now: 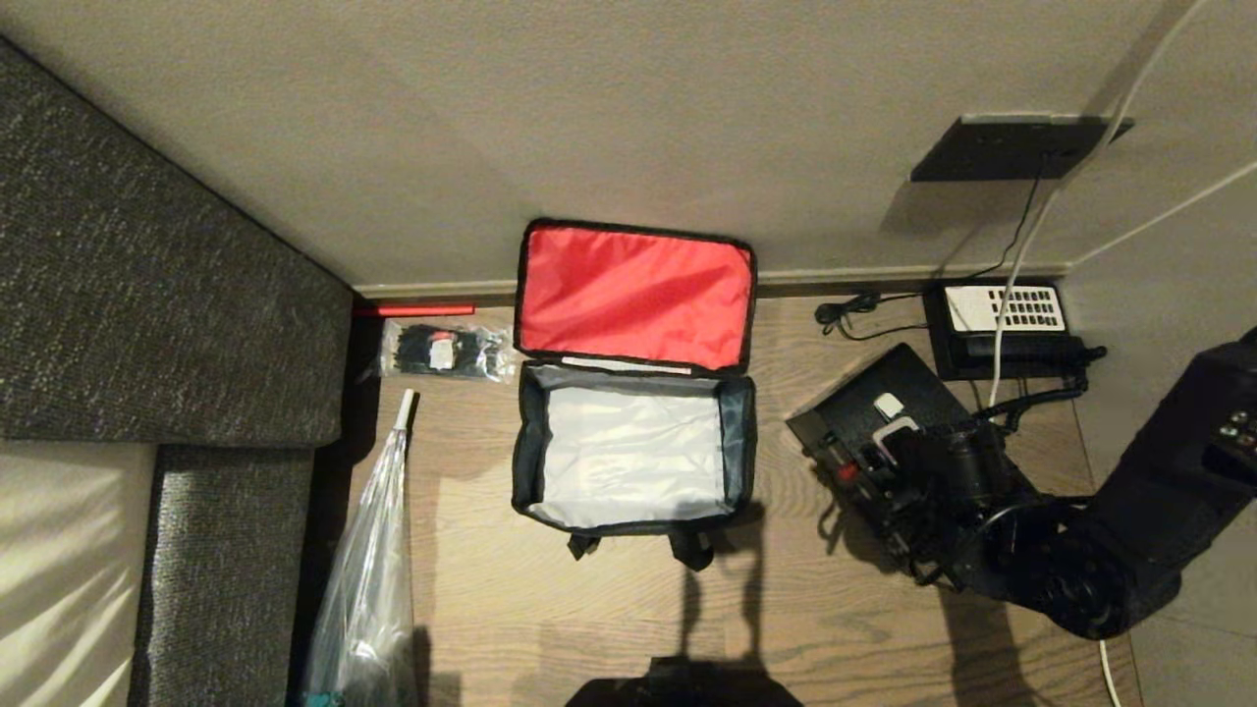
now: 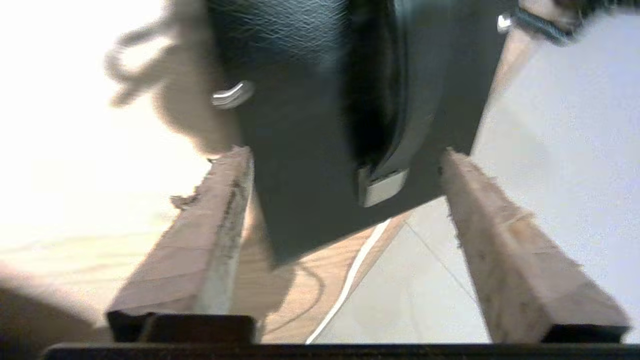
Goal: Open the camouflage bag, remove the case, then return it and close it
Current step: Release the handle, then grip the handle again
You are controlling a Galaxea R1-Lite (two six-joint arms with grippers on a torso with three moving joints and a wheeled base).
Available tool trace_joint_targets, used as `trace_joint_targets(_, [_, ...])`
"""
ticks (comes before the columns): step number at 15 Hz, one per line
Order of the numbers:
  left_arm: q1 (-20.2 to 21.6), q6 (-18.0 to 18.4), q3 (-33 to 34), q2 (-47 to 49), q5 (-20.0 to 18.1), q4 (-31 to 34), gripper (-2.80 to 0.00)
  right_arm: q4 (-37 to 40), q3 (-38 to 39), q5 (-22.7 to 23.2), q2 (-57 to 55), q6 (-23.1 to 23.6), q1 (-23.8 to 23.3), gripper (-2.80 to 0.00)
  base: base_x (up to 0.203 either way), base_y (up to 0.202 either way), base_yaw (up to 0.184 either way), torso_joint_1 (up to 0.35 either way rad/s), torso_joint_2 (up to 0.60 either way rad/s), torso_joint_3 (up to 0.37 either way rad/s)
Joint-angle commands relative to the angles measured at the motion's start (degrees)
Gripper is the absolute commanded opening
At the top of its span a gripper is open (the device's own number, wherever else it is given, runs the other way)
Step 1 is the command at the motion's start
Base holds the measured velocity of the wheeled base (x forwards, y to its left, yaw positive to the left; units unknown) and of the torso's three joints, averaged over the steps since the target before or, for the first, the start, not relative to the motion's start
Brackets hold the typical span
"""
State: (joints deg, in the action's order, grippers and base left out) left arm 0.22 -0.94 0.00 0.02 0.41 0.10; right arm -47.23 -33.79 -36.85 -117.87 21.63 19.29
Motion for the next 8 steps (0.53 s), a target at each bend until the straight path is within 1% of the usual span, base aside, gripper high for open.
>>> trace_joint_targets(1, [0.0, 0.0, 0.2, -0.1, 0.0, 0.0, -2.80, 1.6, 4.0, 1.0, 9.7, -0.1, 2.6, 0.00, 0.000, 0.000, 0.000, 0.000, 0.00, 0.000])
trace_joint_targets(3, [0.0, 0.0, 0.2, -0.1, 0.0, 0.0, -2.80, 6.1, 6.9, 1.6, 18.1, -1.7, 3.8, 0.00, 0.000, 0.000, 0.000, 0.000, 0.00, 0.000])
trace_joint_targets(5, [0.0, 0.0, 0.2, -0.1, 0.0, 0.0, -2.80, 13.6, 8.6, 1.8, 27.5, -3.4, 4.3, 0.00, 0.000, 0.000, 0.000, 0.000, 0.00, 0.000])
trace_joint_targets(6, [0.0, 0.0, 0.2, -0.1, 0.0, 0.0, -2.80, 17.9, 9.5, 1.8, 32.8, -3.9, 4.4, -2.80, 0.000, 0.000, 0.000, 0.000, 0.00, 0.000])
trace_joint_targets(8, [0.0, 0.0, 0.2, -0.1, 0.0, 0.0, -2.80, 26.7, 12.0, 1.8, 42.4, -5.0, 4.5, -2.80, 0.000, 0.000, 0.000, 0.000, 0.00, 0.000])
